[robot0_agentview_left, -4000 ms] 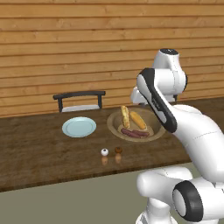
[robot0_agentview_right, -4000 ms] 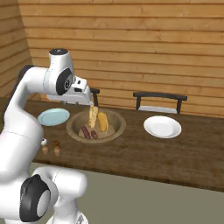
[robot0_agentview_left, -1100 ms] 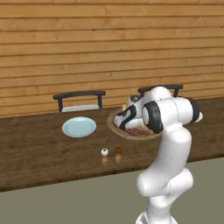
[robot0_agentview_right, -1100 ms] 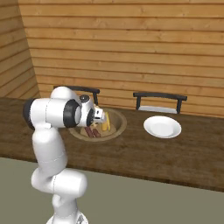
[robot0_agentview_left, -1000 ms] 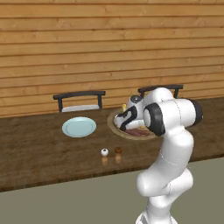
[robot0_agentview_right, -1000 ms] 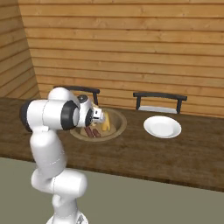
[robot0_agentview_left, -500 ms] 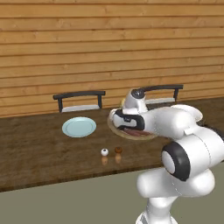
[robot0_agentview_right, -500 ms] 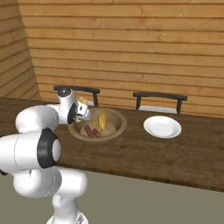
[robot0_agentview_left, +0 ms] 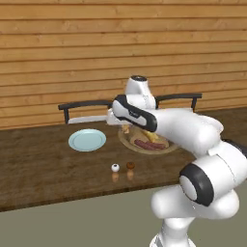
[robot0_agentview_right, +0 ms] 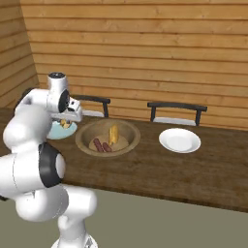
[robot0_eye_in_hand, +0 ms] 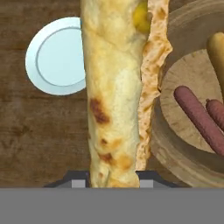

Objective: Place one bun and one sausage from the bowl on each plate.

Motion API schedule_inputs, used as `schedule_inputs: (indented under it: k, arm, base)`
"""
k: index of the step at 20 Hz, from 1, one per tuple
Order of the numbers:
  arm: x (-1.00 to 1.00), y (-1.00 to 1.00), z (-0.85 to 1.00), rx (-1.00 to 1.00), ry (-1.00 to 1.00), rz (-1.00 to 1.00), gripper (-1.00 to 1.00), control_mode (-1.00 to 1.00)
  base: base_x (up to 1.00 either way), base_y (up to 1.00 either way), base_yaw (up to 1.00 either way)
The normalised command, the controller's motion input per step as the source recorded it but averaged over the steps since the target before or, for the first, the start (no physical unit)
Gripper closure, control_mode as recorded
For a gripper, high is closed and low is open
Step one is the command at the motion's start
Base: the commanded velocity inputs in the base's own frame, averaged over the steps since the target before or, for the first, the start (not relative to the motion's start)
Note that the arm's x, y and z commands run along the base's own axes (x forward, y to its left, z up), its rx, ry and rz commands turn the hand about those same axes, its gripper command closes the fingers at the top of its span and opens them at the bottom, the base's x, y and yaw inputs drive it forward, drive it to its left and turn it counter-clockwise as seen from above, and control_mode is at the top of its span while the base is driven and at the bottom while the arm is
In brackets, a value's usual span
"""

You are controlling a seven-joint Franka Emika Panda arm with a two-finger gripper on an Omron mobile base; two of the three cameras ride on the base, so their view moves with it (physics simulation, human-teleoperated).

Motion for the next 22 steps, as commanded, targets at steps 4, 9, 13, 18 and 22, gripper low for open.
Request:
schedule_inputs:
  k: [4, 9, 13, 18, 22]
  arm:
    - [0.28, 0.78, -0.62, -0.27, 0.10, 0.01, 1.00, -1.00]
    - [0.43, 0.29, -0.97, -0.16, -0.18, 0.00, 1.00, -1.00]
    - [0.89, 0.03, -0.58, 0.01, -0.05, 0.03, 1.00, -1.00]
    - [0.85, 0.29, -0.46, 0.00, 0.02, 0.01, 1.00, -1.00]
    - [0.59, 0.53, -0.33, 0.00, 0.00, 0.00, 1.00, -1.00]
  base:
    - [0.00, 0.00, 0.00]
    - [0.00, 0.00, 0.00]
    - [0.00, 0.00, 0.00]
    - [0.00, 0.00, 0.00]
    - [0.00, 0.00, 0.00]
